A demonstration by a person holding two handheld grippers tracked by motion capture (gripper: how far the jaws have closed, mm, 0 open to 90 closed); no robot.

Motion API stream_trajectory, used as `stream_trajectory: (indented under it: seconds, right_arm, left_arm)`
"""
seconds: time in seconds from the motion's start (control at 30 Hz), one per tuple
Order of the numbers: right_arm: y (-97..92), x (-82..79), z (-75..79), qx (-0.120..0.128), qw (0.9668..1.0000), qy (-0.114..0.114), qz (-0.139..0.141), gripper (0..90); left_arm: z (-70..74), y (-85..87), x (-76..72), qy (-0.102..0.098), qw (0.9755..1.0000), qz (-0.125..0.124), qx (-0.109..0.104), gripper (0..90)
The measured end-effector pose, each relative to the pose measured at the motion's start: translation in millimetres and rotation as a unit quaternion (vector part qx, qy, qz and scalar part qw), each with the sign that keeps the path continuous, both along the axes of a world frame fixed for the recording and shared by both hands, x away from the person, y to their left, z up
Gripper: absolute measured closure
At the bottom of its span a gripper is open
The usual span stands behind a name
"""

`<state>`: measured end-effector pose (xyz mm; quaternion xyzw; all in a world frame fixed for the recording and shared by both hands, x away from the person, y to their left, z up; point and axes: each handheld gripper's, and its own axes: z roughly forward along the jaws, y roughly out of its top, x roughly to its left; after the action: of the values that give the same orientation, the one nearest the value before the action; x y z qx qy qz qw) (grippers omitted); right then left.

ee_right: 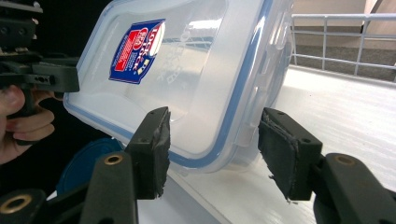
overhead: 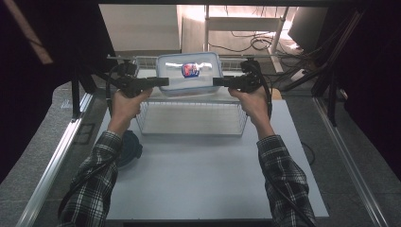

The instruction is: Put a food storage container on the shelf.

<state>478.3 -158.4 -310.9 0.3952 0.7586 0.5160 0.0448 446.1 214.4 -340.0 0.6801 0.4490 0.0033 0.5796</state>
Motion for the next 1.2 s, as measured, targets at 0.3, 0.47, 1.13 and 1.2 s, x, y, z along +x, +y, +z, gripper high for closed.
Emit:
stream_trajectory:
  seconds: [0.3,0.47,1.13,1.2]
  right_arm:
    - [0.7,-1.4,2.5,0.003,0.9998,-0.004,-0.018,44.0]
    - [3.2,-4.1,5.9,-0.002,0.9994,-0.011,-0.034,44.4]
    - [-0.1,-15.3,10.5,-0.013,0.9989,-0.034,-0.030,33.3]
    - [-3.7,-18.5,11.8,-0.009,0.9984,-0.046,-0.030,29.5]
  left_arm:
    - [8.4,1.3,-5.2,-0.023,0.9977,0.048,0.041,38.5]
    - [14.2,-0.9,-8.4,-0.037,0.9949,0.064,0.068,44.3]
    - [16.4,3.6,-19.8,-0.055,0.9953,0.050,0.063,35.1]
    - [15.9,6.0,-26.3,-0.060,0.9954,0.044,0.060,31.1]
